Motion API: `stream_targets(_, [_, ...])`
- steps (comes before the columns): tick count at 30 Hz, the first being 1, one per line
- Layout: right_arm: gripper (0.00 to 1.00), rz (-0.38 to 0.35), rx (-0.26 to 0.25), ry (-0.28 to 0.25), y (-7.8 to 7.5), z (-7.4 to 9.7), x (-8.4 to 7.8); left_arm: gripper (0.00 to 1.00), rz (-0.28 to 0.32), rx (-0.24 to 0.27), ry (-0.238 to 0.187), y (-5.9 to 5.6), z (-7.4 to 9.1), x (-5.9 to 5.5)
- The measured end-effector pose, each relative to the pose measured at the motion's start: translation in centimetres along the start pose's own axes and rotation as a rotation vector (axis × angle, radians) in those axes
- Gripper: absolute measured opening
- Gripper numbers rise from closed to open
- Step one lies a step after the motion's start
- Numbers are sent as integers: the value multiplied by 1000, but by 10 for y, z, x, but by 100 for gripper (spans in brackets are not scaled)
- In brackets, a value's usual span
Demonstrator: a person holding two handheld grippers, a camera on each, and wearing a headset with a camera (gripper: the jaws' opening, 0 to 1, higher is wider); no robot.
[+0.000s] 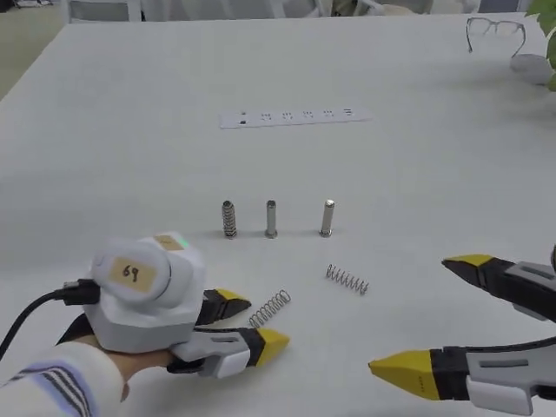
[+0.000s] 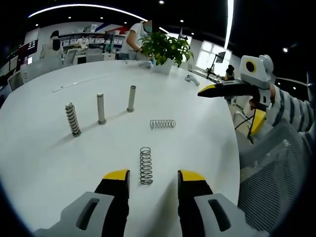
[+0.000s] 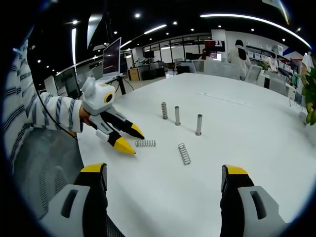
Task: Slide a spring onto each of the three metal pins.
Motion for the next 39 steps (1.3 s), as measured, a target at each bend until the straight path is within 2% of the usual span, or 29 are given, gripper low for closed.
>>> stream_targets(13, [95,-6,-25,3,-6,3,-1,26,-14,18,-8,4,-2,2])
stream_targets(17, [96,-12,-32,7,-6,4,-3,24,-37,30,-5,5,-1,1])
stream_targets(22, [95,-8,-29,14,-7,6,-4,21,-14,37,-6,7,-1,2])
stream_targets(25, [95,-6,-28,14,-7,6,-4,17,-48,46,-2,9,-1,2])
stream_targets(26, [95,-9,-30,13,-7,6,-3,16,-79,52,1,10,-1,2])
stream_targets(29, [96,-7,-32,13,-7,5,-3,14,-86,53,5,9,0,1])
stream_targets(32, [95,-5,-29,10,-6,5,-2,11,-152,67,14,10,1,0])
stream_targets(36, [95,-3,-26,12,-6,4,-1,3,-168,77,12,12,1,0])
stream_targets(39, [95,-3,-25,13,-6,4,-1,3,-172,74,13,12,2,1])
Point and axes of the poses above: the centre of the closed fingertips' face, and the gripper's own axes: z roughly backward along the fingers, y roughly to its left, x roughly out of its top, the point moved 7 cm from there along z, roughly backward along the fingers, and after that the axes turned 9 degrees about z, right-handed, at the moved point
